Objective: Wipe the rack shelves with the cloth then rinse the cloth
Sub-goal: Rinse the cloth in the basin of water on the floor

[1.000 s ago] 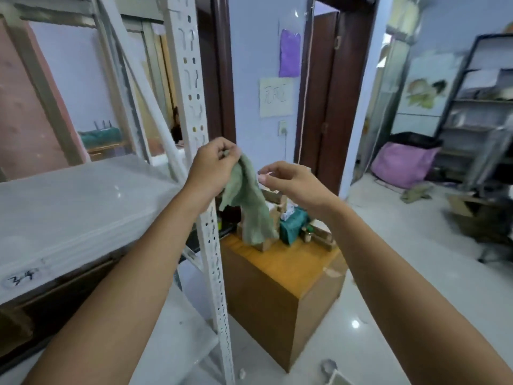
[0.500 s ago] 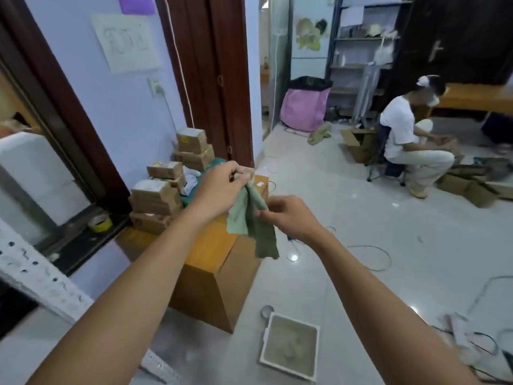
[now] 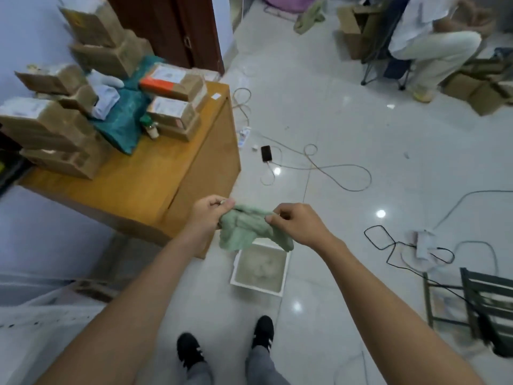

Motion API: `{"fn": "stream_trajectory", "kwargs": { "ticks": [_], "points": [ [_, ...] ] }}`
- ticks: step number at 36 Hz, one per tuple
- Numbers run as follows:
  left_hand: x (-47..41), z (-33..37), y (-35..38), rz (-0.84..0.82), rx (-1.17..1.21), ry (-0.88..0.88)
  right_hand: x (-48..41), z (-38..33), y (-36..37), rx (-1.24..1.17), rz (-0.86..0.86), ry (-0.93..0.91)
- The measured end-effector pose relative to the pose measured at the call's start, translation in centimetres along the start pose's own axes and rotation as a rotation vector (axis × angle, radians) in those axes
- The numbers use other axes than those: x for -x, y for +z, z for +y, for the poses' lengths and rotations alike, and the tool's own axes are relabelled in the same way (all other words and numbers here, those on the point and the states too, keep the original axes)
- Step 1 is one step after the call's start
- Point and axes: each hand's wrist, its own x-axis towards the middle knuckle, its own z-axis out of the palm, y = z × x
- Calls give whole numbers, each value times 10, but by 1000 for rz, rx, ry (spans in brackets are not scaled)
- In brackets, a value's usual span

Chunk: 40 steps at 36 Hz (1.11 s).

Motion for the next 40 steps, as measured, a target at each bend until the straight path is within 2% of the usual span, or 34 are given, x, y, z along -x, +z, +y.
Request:
{"fn": "stream_trajectory", "kwargs": {
  "ticks": [5, 12, 17, 21, 28, 36, 40],
  "points": [
    [-45, -84, 31, -41, -14, -151, -26, 82, 54, -70, -151, 119],
    [-107, -213, 53, -204, -50, -350, -61, 190, 144, -209, -165, 321],
    [-158, -309, 68, -144, -131, -449, -89, 261, 213, -252, -233, 401],
    [-198, -374, 85, -76, -176, -453, -121, 312, 267, -185, -309, 398],
    [-263, -477, 113, -1, -308, -436, -179, 385, 343, -27, -287, 398],
    [-328, -560, 143, -78, -505, -326, -231, 451, 415, 119, -191, 390],
    [-329, -593, 148, -146, -611, -304, -231, 468, 448, 203, -259, 366]
  ]
}}
